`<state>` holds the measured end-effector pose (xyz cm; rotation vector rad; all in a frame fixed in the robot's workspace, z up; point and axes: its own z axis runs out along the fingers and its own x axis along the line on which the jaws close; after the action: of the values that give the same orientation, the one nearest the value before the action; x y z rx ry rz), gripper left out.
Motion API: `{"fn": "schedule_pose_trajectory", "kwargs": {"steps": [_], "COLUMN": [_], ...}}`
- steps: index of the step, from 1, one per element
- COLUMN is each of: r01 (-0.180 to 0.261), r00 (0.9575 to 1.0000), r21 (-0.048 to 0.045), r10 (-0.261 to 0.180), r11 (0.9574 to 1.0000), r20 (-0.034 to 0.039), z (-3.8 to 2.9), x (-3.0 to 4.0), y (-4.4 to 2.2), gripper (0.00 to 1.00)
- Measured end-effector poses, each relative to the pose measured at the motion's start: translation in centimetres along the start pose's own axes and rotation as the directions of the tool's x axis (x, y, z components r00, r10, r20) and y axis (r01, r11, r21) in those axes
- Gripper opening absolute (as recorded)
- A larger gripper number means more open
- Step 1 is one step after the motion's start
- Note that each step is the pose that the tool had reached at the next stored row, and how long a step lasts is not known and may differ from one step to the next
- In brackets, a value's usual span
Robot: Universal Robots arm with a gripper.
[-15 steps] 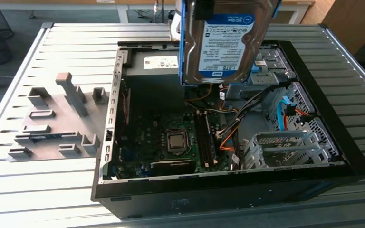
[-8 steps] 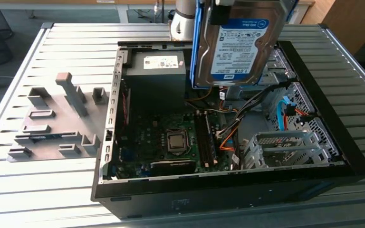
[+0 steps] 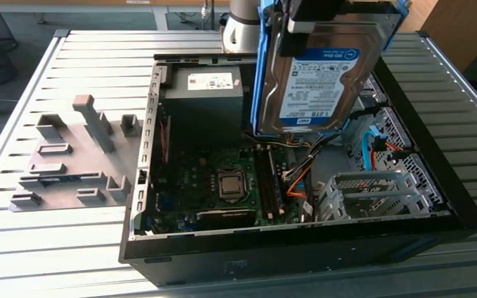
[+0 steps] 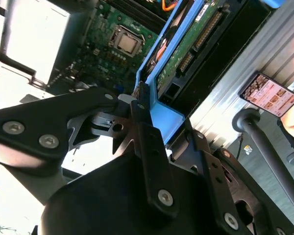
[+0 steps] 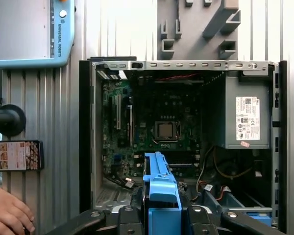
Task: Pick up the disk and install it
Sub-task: 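Insert the disk into the insertion slot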
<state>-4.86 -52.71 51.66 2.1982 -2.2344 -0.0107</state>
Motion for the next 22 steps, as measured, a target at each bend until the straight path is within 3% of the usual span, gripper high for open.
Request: {"fn": "schedule_pose_trajectory", "kwargs": {"steps": [3,8,10,17,22], "r01": [0.0,0.001,0.0,0.0,0.0], "r00": [1.0,1.0,1.0,1.0,1.0], "r21": [0.0001,0.0,0.0,0.0,0.0], "r10": [0.0,-0.001,0.0,0.0,0.0], "r11": [1.0,1.0,1.0,1.0,1.0], "r20": [0.0003,0.0001,0.0001,0.0,0.0], "z": [0.26,0.65,0.81,1.57,2.24], "x": [0.62,0.64,0.72,2.57,3.0], "y": [-0.33,-2.14,-2.42,-2.79,-4.25], "gripper": [0.37,0.37,0.37,0.37,0.37]}}
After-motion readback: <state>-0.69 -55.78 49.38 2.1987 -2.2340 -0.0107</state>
